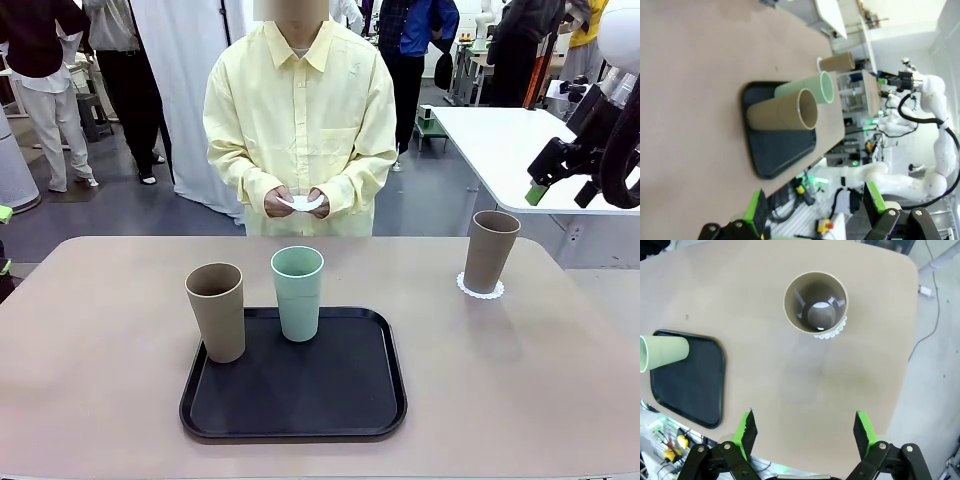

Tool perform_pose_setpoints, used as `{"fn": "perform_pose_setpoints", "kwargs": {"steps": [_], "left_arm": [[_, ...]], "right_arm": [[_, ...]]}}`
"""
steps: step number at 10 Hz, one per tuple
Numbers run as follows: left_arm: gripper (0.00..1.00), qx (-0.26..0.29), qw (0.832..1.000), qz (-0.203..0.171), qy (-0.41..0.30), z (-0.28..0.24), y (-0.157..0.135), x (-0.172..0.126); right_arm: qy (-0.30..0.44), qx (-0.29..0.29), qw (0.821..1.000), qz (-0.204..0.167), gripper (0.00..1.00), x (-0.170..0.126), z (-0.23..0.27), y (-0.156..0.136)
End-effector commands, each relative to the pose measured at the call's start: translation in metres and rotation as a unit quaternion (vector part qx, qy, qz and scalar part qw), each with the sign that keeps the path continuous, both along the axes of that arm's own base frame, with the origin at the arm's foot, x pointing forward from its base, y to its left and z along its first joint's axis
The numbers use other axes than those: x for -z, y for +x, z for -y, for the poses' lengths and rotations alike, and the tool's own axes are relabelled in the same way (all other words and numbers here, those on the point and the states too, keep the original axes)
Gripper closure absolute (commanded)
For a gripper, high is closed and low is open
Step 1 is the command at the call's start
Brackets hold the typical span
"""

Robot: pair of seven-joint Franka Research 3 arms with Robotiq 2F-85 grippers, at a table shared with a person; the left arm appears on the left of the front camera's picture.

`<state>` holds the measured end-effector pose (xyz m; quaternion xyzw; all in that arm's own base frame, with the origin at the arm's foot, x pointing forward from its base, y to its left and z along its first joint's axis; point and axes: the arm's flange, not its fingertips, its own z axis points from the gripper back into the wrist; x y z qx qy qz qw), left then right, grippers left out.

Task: Place coasters on the table and set cups on them.
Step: Pick up one Reusable plastic cup and place it on a coaster set by the human, then take one Reusable plastic cup from the Flat Tray and place it on a coaster set by the human.

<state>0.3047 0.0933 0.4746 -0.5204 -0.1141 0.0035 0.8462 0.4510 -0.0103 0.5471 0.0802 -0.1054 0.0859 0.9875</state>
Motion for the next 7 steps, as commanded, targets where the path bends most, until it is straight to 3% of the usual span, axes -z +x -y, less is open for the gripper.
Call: {"fn": "perform_pose_setpoints", "kwargs": {"steps": [1, 7], "left_arm": [[0.0, 0.001, 1.0, 0.008, -0.009, -0.0004, -0.0006, -0.0004], [0.0, 0.001, 1.0, 0.008, -0.009, -0.0004, -0.0006, -0.0004]], "right_arm": [[0.016, -0.011, 1.0, 0.008, 0.0, 0.0017, -0.0008, 0.0032], [0.016, -0.011, 1.0, 0.008, 0.0, 0.0017, -0.0008, 0.0032]]}}
